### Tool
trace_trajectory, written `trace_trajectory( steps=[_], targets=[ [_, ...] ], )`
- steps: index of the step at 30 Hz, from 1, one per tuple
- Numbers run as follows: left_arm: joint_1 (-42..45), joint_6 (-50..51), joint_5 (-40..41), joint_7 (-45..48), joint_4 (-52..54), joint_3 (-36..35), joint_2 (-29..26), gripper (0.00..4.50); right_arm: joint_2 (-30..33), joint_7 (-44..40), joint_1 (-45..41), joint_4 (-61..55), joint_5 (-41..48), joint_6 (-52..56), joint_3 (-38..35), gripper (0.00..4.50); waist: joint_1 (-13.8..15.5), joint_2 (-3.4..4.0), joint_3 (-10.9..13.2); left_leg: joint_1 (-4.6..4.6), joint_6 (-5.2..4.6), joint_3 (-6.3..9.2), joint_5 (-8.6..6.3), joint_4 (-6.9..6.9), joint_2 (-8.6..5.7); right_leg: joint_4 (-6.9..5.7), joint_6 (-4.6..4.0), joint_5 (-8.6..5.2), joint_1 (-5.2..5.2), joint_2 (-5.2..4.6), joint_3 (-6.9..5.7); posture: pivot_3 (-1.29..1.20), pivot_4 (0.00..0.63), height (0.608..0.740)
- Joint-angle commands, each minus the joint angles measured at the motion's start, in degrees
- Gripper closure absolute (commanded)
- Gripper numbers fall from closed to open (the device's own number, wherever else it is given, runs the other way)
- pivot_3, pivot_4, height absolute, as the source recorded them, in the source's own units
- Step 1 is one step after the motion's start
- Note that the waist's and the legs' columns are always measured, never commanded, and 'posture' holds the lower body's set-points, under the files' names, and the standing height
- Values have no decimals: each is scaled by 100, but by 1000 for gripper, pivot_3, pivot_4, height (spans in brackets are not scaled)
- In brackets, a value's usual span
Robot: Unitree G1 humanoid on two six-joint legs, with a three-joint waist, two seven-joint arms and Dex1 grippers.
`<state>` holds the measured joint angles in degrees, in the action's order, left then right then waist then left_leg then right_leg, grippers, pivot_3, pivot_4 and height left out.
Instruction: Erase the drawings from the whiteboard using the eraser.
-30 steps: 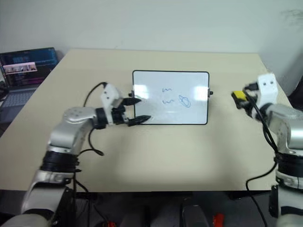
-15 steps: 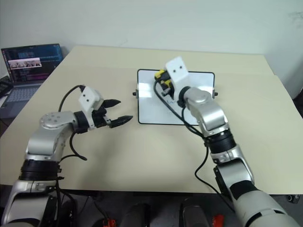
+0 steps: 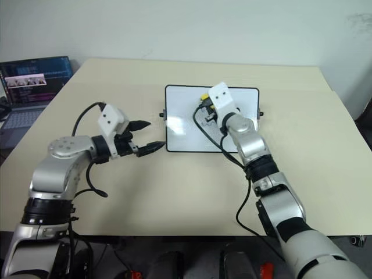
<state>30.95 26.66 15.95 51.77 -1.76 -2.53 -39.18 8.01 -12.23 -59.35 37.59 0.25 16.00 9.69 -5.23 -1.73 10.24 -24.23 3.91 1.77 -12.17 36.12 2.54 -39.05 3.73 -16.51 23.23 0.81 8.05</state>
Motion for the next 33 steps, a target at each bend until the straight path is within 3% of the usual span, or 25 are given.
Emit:
trace_trajectory(
  steps=[1, 9, 16, 28, 33],
  targets=[
    [95, -8, 70, -6, 161, -103, -80, 0, 47, 133, 45, 388, -186, -124, -113, 3390, 3, -3, -2, 6, 0, 0, 0, 0, 0, -1, 0, 0, -5, 0, 0, 0, 150, 740],
    [171, -24, 51, 40, 91, -61, -71, 0, -192, -503, 504, 173, -494, -186, 401, 3390, -15, -18, -19, 51, 0, 2, 0, 0, 1, -2, 0, 0, -49, 4, 0, 0, 150, 740],
    [181, -43, 43, 77, 65, -72, -101, 0, -386, -553, 666, 50, -700, -170, 511, 3390, -143, -20, -20, 108, 0, 2, 0, -5, 2, -1, 1, -3, -102, 6, 3, 0, 150, 740],
    [339, -138, -21, 165, -135, 17, -43, 0, 127, 328, 219, 411, -664, -137, -226, 3390, -66, -24, -22, 113, 0, 8, 0, -3, -3, 1, 8, -7, -113, 3, -1, 0, 150, 740],
    [435, -238, -45, 204, -293, 76, -1, 0, 224, 164, 242, 114, -532, -51, -361, 3390, -54, -24, -22, 112, 0, 9, -1, -7, -3, 4, 7, -7, -111, 3, -1, 0, 150, 740]
  ],
)
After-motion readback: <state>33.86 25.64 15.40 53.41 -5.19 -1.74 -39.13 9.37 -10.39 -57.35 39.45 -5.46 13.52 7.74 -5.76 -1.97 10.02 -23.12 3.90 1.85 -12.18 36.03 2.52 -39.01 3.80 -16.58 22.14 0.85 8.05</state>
